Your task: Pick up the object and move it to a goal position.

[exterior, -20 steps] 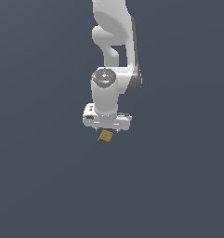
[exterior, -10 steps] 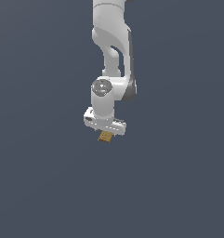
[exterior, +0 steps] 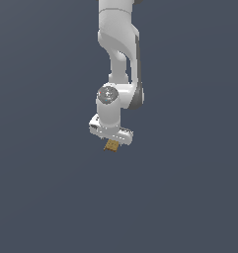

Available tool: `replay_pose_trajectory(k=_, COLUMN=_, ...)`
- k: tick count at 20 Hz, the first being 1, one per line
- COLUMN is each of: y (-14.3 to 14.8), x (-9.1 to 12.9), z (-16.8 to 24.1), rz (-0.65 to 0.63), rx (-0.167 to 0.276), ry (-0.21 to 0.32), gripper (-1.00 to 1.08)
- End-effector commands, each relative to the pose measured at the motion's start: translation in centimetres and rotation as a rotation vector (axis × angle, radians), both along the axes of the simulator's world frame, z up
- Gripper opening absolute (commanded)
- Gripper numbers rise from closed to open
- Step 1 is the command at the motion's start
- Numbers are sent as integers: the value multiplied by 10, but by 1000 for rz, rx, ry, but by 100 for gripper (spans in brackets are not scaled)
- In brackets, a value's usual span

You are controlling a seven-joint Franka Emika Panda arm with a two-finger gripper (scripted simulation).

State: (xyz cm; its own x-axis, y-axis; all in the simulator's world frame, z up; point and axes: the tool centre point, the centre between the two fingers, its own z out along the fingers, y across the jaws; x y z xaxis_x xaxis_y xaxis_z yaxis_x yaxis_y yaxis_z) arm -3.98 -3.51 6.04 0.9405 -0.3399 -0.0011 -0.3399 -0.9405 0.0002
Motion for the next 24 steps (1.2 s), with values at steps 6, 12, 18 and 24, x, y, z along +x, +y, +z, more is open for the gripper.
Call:
replay_pose_trajectory(k=6, y=0, x=-1, z=-25, rz=-3, rx=0, ry=0, gripper=100)
replay_pose_trajectory(k=12, y=0, x=-1, z=-47, rz=-5, rx=0, ry=-1, gripper=100)
replay_pose_trajectory(k=18, y=0, x=-1, z=-50, rz=-5, rx=0, ry=-1, gripper=-100)
replay_pose_trajectory(k=24, y=0, x=-1, z=-50, rz=-5, rx=0, ry=-1, gripper=-100)
